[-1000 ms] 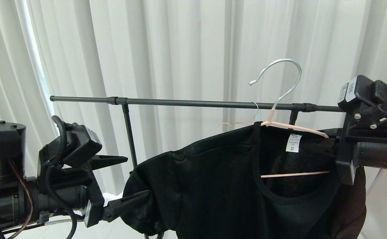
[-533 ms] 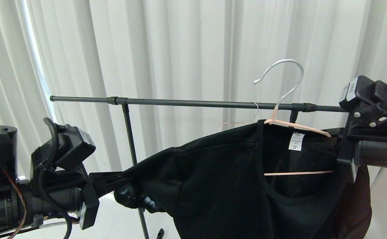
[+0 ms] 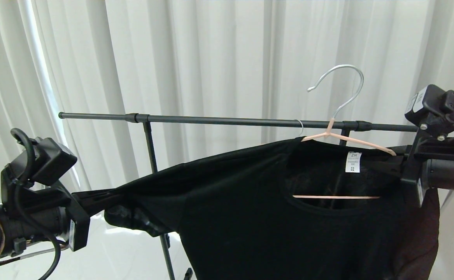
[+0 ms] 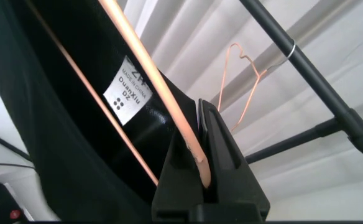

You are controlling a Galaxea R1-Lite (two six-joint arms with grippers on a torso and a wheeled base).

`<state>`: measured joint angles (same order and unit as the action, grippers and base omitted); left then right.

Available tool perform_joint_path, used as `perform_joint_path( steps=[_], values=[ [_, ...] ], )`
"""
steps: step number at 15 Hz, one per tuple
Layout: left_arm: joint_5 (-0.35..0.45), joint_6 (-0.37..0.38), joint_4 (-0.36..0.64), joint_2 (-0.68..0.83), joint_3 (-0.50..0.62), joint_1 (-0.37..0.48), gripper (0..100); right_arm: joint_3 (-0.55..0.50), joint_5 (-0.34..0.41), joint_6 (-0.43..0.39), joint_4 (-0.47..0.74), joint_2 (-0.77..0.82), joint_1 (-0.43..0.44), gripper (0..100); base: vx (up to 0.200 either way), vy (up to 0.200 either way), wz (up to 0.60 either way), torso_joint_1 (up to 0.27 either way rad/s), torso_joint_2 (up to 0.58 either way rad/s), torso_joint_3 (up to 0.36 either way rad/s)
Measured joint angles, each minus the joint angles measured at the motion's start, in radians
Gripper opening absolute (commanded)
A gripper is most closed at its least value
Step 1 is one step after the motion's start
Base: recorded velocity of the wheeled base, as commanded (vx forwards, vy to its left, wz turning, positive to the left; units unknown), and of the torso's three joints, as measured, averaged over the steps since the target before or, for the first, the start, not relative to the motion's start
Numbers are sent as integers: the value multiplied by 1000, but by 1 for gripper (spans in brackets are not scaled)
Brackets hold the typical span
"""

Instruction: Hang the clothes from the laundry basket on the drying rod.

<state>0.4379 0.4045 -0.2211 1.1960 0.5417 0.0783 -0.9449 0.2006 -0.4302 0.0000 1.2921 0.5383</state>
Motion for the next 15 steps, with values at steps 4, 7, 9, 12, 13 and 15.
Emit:
perform_joint_path(
  steps=[4,7,9,12,13,15],
  values=[
    [-1,28,0,-4,0,-5,100,0,0,-1,3,0,0,0,0,0,0,0,0,0],
    [3,20,0,-4,0,-5,100,0,-1,-1,7,0,0,0,0,0,0,0,0,0],
    [3,6,0,-6,-1,-5,100,10,-5,-1,10,0,-13,0,0,0,0,0,0,0],
    [0,-56,-1,-9,31,-14,100,39,-113,0,68,-3,-54,0,0,0,0,0,0,0],
    [-2,-97,0,-9,53,-20,100,42,-152,7,101,-6,-66,0,0,0,0,0,0,0],
    [-6,-257,9,-8,142,-26,100,45,-216,67,163,-11,-87,0,0,0,0,0,0,0]
  ],
)
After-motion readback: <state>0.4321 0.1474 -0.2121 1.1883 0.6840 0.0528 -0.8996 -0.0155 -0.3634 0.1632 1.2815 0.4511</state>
